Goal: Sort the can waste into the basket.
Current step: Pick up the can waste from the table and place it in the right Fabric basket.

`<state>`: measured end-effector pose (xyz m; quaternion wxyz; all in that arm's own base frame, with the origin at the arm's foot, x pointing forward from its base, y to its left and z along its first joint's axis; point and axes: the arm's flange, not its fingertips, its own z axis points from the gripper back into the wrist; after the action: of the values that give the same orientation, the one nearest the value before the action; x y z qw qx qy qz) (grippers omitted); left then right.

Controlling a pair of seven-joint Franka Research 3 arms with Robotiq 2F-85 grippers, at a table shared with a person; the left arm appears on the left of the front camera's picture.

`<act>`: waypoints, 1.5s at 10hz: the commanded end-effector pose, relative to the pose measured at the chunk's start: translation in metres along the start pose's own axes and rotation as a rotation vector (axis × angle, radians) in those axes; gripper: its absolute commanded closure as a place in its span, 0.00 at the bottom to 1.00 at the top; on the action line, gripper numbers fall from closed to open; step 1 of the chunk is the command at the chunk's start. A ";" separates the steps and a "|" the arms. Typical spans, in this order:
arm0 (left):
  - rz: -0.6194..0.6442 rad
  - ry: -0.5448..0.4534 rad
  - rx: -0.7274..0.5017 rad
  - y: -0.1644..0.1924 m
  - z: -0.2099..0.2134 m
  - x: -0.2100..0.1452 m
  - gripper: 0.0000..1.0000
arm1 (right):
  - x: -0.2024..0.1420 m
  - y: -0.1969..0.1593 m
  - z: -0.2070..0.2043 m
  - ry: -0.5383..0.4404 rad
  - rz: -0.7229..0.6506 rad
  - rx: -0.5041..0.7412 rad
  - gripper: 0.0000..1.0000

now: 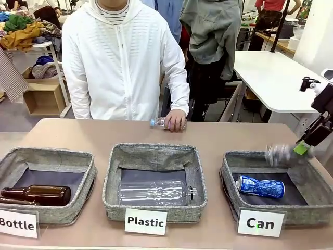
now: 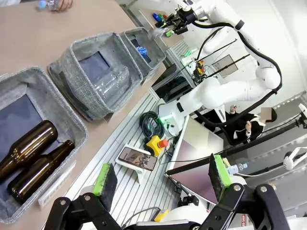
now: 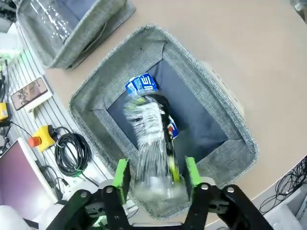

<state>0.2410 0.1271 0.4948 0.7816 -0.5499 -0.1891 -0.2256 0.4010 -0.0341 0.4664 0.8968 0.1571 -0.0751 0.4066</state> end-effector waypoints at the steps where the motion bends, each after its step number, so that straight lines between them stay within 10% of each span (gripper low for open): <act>1: 0.010 -0.019 -0.016 -0.002 0.000 0.003 0.00 | 0.001 -0.005 -0.002 0.001 0.024 -0.005 0.00; 5: 0.010 -0.019 -0.016 -0.002 0.000 0.003 0.00 | 0.007 -0.008 0.000 -0.138 -0.128 0.059 0.00; 9: 0.010 -0.019 -0.016 -0.002 0.000 0.003 0.00 | 0.019 -0.029 0.012 -0.901 -0.836 0.804 0.00; 10: 0.010 -0.019 -0.016 -0.002 0.000 0.003 0.00 | 0.019 -0.034 0.011 -0.922 -0.736 1.089 0.00; 12: 0.010 -0.019 -0.016 -0.002 0.000 0.003 0.00 | 0.020 -0.053 0.001 -1.102 -0.823 1.216 0.00; 13: 0.010 -0.019 -0.016 -0.002 0.000 0.003 0.00 | 0.015 -0.031 0.008 -0.520 -0.521 0.723 0.00; 15: 0.010 -0.019 -0.016 -0.002 0.000 0.003 0.00 | 0.015 -0.031 0.008 -0.520 -0.521 0.723 0.00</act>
<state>0.2412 0.1267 0.4947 0.7815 -0.5501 -0.1886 -0.2260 0.4394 -0.0463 0.4647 0.7931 0.5920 -0.1042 0.0982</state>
